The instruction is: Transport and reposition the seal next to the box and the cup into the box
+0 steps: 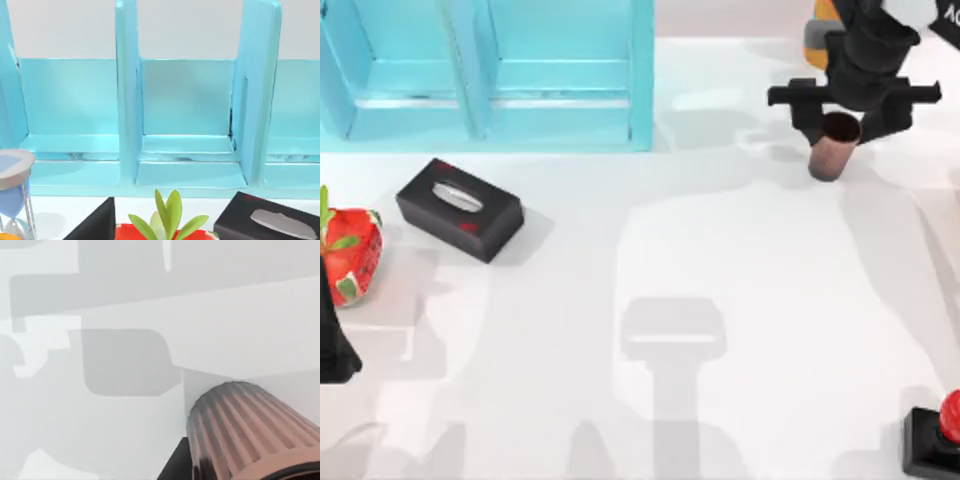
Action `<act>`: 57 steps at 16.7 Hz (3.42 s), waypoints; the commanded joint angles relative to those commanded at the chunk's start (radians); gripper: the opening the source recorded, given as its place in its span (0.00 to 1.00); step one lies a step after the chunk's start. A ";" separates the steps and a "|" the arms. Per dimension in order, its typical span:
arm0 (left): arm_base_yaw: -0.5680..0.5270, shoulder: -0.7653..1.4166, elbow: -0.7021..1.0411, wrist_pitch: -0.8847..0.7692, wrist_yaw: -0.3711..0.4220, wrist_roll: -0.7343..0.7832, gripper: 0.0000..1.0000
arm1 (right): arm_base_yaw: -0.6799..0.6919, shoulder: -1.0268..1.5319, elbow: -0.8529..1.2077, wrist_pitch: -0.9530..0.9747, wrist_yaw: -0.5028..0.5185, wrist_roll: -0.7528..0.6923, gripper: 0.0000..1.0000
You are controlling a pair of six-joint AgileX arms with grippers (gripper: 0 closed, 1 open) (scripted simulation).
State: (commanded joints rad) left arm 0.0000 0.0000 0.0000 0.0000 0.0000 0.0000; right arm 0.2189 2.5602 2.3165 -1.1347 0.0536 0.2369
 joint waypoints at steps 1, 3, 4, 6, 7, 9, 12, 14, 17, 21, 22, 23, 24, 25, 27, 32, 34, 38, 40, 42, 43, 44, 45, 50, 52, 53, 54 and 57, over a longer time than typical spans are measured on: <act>0.000 0.000 0.000 0.000 0.000 0.000 1.00 | -0.008 0.007 0.013 -0.013 -0.002 -0.008 0.00; 0.000 0.000 0.000 0.000 0.000 0.000 1.00 | -0.035 0.027 0.070 -0.068 -0.007 -0.034 0.00; 0.000 0.000 0.000 0.000 0.000 0.000 1.00 | -0.050 0.037 0.114 -0.106 -0.009 -0.048 0.00; 0.000 0.000 0.000 0.000 0.000 0.000 1.00 | -0.079 0.051 0.226 -0.190 -0.014 -0.076 0.00; 0.000 0.000 0.000 0.000 0.000 0.000 1.00 | -0.092 0.058 0.288 -0.234 -0.016 -0.089 0.00; 0.000 0.000 0.000 0.000 0.000 0.000 1.00 | -0.120 0.071 0.408 -0.324 -0.022 -0.116 0.00; 0.000 0.000 0.000 0.000 0.000 0.000 1.00 | -0.168 0.088 0.541 -0.440 -0.032 -0.164 0.00; 0.000 0.000 0.000 0.000 0.000 0.000 1.00 | -0.194 0.092 0.580 -0.480 -0.037 -0.189 0.00; 0.000 0.000 0.000 0.000 0.000 0.000 1.00 | -0.197 0.092 0.584 -0.484 -0.037 -0.193 0.00; 0.000 0.000 0.000 0.000 0.000 0.000 1.00 | -0.210 0.063 0.558 -0.475 -0.040 -0.194 0.00; 0.000 0.000 0.000 0.000 0.000 0.000 1.00 | -0.227 0.038 0.531 -0.468 -0.043 -0.198 0.00; 0.000 0.000 0.000 0.000 0.000 0.000 1.00 | -0.248 0.003 0.496 -0.458 -0.047 -0.204 0.00; 0.000 0.000 0.000 0.000 0.000 0.000 1.00 | -0.271 -0.039 0.451 -0.444 -0.052 -0.211 0.00; 0.000 0.000 0.000 0.000 0.000 0.000 1.00 | -0.296 -0.090 0.398 -0.428 -0.055 -0.221 0.00; 0.000 0.000 0.000 0.000 0.000 0.000 1.00 | -0.347 -0.214 0.265 -0.387 -0.062 -0.251 0.00; 0.000 0.000 0.000 0.000 0.000 0.000 1.00 | -0.477 -0.594 -0.149 -0.262 -0.075 -0.352 0.00; 0.000 0.000 0.000 0.000 0.000 0.000 1.00 | -0.527 -0.709 -0.282 -0.223 -0.078 -0.402 0.00; 0.000 0.000 0.000 0.000 0.000 0.000 1.00 | -0.629 -0.840 -0.525 -0.145 -0.084 -0.494 0.00; 0.000 0.000 0.000 0.000 0.000 0.000 1.00 | -0.677 -0.886 -0.683 -0.112 -0.084 -0.558 0.00; 0.000 0.000 0.000 0.000 0.000 0.000 1.00 | -0.725 -0.954 -0.858 -0.085 -0.088 -0.633 0.00; 0.000 0.000 0.000 0.000 0.000 0.000 1.00 | -0.748 -0.993 -0.939 -0.070 -0.090 -0.673 0.00; 0.000 0.000 0.000 0.000 0.000 0.000 1.00 | -0.771 -1.028 -1.013 -0.054 -0.092 -0.713 0.00; 0.000 0.000 0.000 0.000 0.000 0.000 1.00 | -0.792 -1.061 -1.078 -0.037 -0.096 -0.752 0.00; 0.000 0.000 0.000 0.000 0.000 0.000 1.00 | -0.864 -1.190 -1.267 0.035 -0.126 -0.872 0.00; 0.000 0.000 0.000 0.000 0.000 0.000 1.00 | -0.867 -1.196 -1.275 0.041 -0.127 -0.878 0.00; 0.000 0.000 0.000 0.000 0.000 0.000 1.00 | -0.867 -1.196 -1.275 0.041 -0.127 -0.878 0.00; 0.000 0.000 0.000 0.000 0.000 0.000 1.00 | -0.867 -1.196 -1.275 0.041 -0.127 -0.878 0.00; 0.000 0.000 0.000 0.000 0.000 0.000 1.00 | -0.863 -1.191 -1.276 0.042 -0.127 -0.875 0.00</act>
State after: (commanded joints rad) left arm 0.0000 0.0000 0.0000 0.0000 0.0000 0.0000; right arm -0.6438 1.3691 1.0408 -1.0932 -0.0733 -0.6380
